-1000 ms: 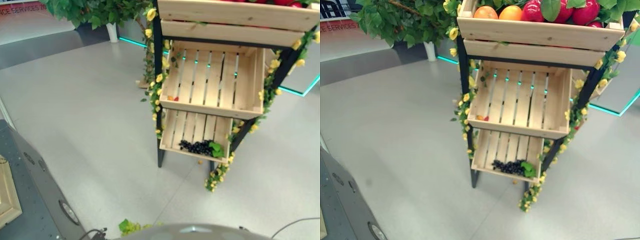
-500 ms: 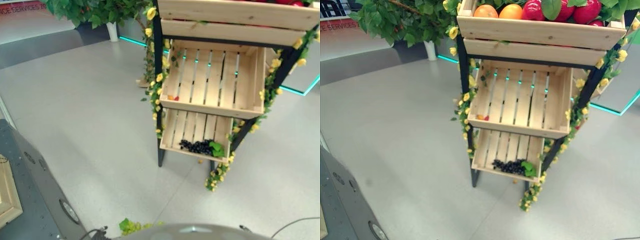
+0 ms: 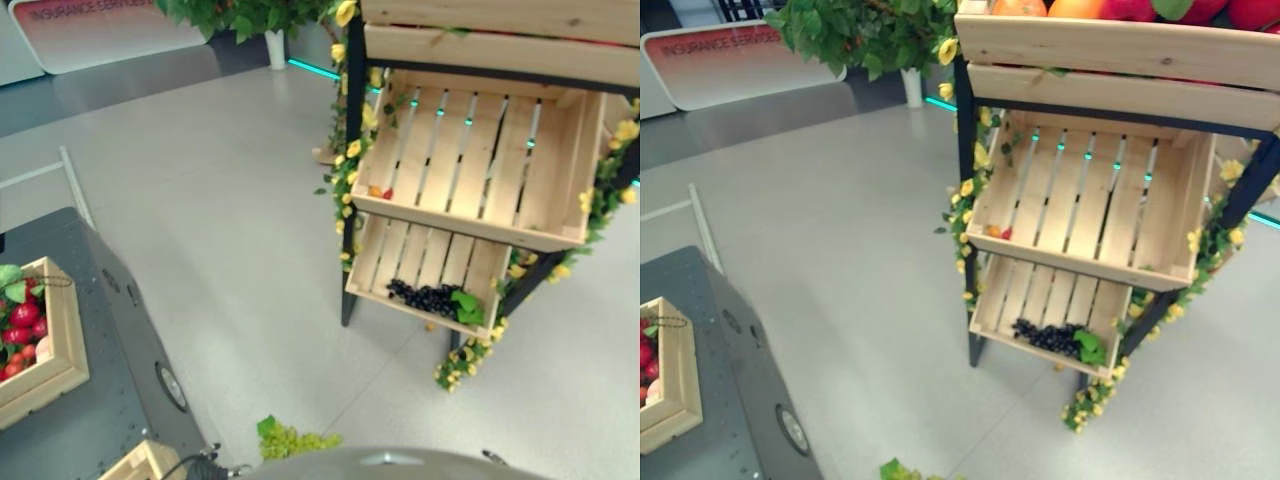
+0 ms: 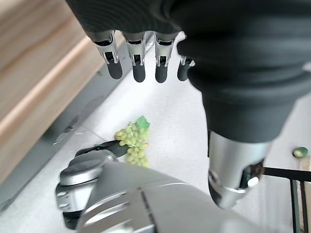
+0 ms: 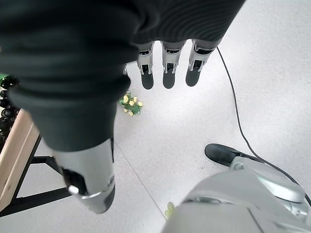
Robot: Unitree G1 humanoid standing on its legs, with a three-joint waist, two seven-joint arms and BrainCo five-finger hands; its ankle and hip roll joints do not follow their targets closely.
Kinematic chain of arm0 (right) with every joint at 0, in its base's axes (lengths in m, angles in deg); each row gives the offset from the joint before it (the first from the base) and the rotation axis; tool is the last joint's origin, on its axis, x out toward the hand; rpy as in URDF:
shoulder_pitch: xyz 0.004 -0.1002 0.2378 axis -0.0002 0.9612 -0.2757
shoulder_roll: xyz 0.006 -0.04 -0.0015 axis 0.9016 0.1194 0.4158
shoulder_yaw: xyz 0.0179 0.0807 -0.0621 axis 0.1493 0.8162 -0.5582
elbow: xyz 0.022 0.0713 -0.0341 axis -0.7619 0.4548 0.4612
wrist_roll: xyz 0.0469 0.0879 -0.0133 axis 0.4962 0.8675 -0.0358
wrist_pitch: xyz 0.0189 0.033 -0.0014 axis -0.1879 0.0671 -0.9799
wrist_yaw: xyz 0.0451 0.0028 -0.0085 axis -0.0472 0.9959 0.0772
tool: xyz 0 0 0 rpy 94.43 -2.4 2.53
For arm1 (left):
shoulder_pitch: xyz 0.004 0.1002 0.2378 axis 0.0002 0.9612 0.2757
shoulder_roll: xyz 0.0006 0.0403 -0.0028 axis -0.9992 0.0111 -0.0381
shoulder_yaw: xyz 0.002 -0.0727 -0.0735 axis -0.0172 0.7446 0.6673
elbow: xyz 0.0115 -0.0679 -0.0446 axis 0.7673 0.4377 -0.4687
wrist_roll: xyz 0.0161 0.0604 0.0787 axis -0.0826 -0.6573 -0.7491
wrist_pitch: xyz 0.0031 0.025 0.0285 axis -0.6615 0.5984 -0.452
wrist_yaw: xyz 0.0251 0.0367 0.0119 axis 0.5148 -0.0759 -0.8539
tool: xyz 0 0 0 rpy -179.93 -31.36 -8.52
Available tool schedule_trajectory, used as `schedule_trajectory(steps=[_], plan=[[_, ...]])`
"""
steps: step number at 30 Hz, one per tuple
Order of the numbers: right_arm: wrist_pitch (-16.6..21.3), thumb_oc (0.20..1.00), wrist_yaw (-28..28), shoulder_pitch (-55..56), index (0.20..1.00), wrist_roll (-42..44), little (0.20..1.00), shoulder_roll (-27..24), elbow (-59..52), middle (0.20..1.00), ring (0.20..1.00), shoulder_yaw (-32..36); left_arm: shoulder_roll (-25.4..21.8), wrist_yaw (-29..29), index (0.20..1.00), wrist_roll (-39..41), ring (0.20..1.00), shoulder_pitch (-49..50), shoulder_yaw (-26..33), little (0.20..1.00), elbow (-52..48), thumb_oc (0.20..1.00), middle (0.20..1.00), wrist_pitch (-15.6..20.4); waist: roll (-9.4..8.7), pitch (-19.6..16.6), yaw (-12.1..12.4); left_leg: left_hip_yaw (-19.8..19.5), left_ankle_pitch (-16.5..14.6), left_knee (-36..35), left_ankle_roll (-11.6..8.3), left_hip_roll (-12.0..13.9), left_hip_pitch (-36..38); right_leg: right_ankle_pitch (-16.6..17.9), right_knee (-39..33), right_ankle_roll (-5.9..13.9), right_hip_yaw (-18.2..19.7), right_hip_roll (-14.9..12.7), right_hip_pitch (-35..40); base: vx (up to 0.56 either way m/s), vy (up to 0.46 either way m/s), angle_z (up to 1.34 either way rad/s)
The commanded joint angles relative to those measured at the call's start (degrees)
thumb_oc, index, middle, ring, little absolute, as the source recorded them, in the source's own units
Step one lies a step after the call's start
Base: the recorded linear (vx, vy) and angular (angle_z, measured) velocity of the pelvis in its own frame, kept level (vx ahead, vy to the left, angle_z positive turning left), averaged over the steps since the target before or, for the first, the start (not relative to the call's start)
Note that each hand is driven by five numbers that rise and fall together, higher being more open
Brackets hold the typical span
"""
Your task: Pick up the fruits from the basket on one side to the basket on the other side
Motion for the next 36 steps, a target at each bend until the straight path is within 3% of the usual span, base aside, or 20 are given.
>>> schedule_trajectory(steps=[1, 36], plan=[[1.4, 1.0, 1.2, -3.0, 1.0, 1.0, 1.0, -1.3, -0.4, 1.0, 1.0, 0.1, 0.0, 0.9, 1.0, 1.9, 1.0, -3.4, 2.6, 1.0, 0.0, 1.0, 1.0, 0.8, -1.99, 0.3, 1.3, -2.1, -2.1, 0.8, 3.78, -5.1, -0.4, 2.7, 3.2, -3.29, -0.9, 4.4, -6.0, -0.02, -0.016, 0.04], [1.4, 1.0, 1.0, -3.1, 1.0, 0.9, 1.0, -1.4, -0.5, 1.0, 1.0, -0.3, -0.2, 0.7, 1.0, 1.3, 1.0, -3.6, 1.5, 1.0, -0.2, 1.0, 1.0, 0.8, -2.27, 0.3, 1.0, -2.5, -1.9, 0.6, 3.51, -4.6, 0.4, 2.7, 2.5, -3.55, -0.9, 4.8, -5.0, 0.0, -0.002, 0.01]])
